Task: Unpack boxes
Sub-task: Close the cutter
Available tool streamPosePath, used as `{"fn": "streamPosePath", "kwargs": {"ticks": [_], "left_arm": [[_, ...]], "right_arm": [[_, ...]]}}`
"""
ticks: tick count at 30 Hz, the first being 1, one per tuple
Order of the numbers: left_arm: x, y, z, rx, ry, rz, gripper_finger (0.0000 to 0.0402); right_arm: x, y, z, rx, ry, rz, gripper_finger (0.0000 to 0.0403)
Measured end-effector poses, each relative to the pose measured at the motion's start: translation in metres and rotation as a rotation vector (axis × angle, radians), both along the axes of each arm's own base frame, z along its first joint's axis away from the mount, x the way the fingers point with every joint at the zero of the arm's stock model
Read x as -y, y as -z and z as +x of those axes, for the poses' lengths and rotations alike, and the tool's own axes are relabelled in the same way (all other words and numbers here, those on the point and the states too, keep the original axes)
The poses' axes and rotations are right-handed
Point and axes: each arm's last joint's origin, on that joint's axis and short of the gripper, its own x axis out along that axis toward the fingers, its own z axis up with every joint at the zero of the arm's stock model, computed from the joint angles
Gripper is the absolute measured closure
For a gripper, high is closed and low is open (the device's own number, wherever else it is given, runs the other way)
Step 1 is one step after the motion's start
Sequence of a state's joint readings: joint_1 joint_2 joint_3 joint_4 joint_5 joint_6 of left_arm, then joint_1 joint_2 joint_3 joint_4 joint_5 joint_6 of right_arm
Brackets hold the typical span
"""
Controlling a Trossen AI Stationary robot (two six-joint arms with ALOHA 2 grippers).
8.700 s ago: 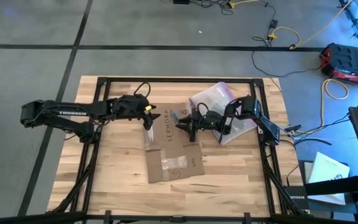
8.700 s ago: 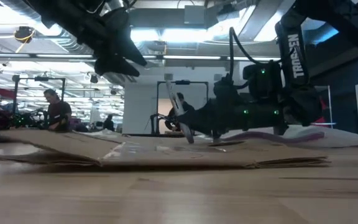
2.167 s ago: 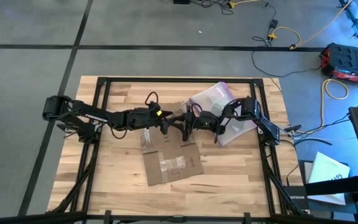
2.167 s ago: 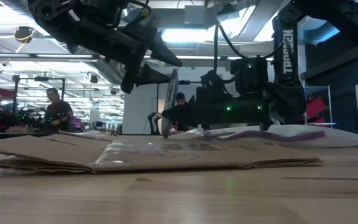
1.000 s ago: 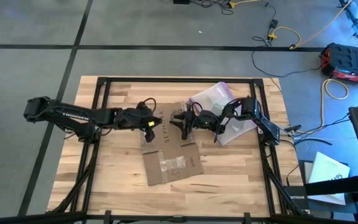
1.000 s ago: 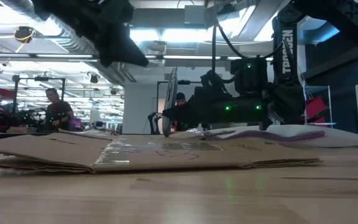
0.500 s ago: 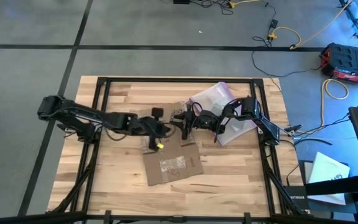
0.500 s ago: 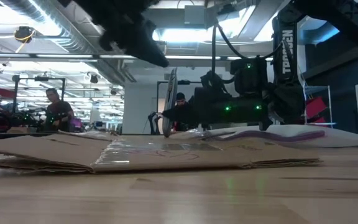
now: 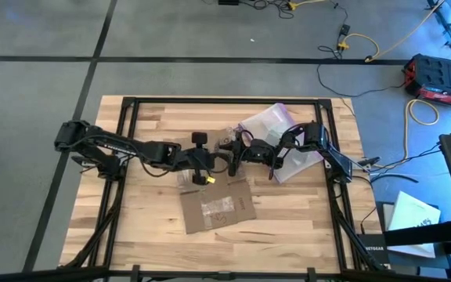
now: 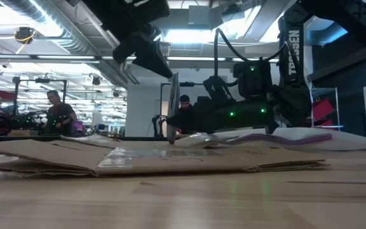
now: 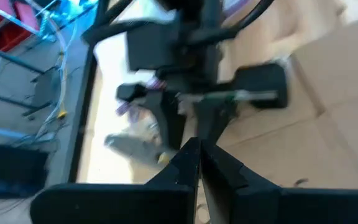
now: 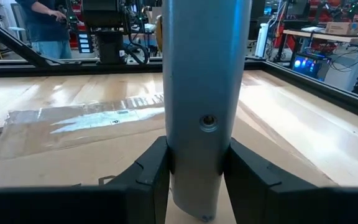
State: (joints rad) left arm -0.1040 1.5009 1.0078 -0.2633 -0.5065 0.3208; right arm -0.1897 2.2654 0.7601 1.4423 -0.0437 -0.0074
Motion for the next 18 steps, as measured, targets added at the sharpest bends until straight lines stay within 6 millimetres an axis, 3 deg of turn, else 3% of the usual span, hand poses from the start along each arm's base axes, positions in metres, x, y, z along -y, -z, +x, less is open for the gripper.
{"fn": "streamPosePath", "kwargs": {"ticks": [7, 15, 18], "left_arm": [[-0.002, 0.001, 0.002, -0.036, 0.005, 0.122, 0.0401], [0.001, 0.029, 0.013, -0.175, 0.068, 0.227, 0.0401], [0.003, 0.03, 0.015, -0.177, 0.034, 0.312, 0.0401]], "right_arm": [[0.0, 0.0, 0.0, -0.005, 0.0, 0.002, 0.0299], [0.0, 0.001, 0.0, -0.005, 0.0, 0.003, 0.0299], [0.0, 0.001, 0.0, -0.007, -0.001, 0.003, 0.0299]]}}
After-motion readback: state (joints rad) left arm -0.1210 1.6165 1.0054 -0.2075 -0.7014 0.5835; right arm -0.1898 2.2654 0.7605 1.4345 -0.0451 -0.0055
